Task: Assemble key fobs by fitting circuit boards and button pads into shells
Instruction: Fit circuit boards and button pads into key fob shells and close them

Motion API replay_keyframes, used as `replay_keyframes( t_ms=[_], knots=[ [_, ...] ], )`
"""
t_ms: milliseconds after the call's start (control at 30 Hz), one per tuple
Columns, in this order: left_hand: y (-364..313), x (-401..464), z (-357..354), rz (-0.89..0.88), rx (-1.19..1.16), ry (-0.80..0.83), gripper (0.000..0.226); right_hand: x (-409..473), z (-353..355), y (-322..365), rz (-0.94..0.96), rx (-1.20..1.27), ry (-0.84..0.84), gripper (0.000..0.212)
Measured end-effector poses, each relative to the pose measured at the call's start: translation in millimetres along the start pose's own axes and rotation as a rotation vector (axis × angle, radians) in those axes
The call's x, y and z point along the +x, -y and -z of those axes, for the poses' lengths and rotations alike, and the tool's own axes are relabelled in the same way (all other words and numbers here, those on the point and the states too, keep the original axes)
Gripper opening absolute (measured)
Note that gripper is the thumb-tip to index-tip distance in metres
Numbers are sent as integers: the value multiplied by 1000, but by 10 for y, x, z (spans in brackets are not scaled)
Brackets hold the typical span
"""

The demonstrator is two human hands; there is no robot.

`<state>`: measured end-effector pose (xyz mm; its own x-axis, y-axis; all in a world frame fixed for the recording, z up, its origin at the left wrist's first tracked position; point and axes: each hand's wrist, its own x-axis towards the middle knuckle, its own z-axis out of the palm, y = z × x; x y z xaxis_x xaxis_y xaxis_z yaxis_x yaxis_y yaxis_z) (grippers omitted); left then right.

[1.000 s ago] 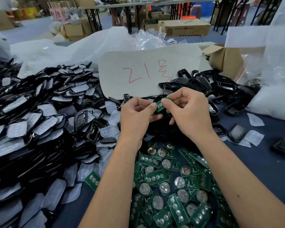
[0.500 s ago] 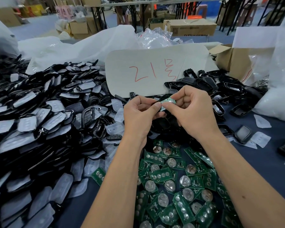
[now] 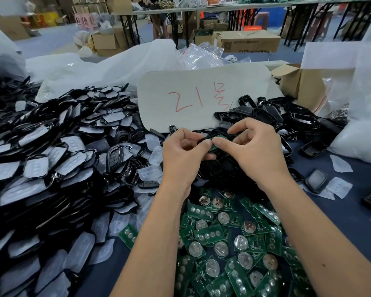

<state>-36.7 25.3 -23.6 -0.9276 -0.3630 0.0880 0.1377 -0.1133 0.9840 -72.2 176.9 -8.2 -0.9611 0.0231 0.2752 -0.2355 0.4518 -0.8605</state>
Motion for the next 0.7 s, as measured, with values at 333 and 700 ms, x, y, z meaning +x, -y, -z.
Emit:
replay_keyframes(
  t_ms=[333, 700],
  knots=[
    [-89, 11, 14, -17, -121, -14, 15, -23, -75, 156, -88, 559, 162, 8],
    [-660, 168, 714, -413, -134, -403, 22, -388, -861, 631, 315, 36, 232, 22]
  ],
)
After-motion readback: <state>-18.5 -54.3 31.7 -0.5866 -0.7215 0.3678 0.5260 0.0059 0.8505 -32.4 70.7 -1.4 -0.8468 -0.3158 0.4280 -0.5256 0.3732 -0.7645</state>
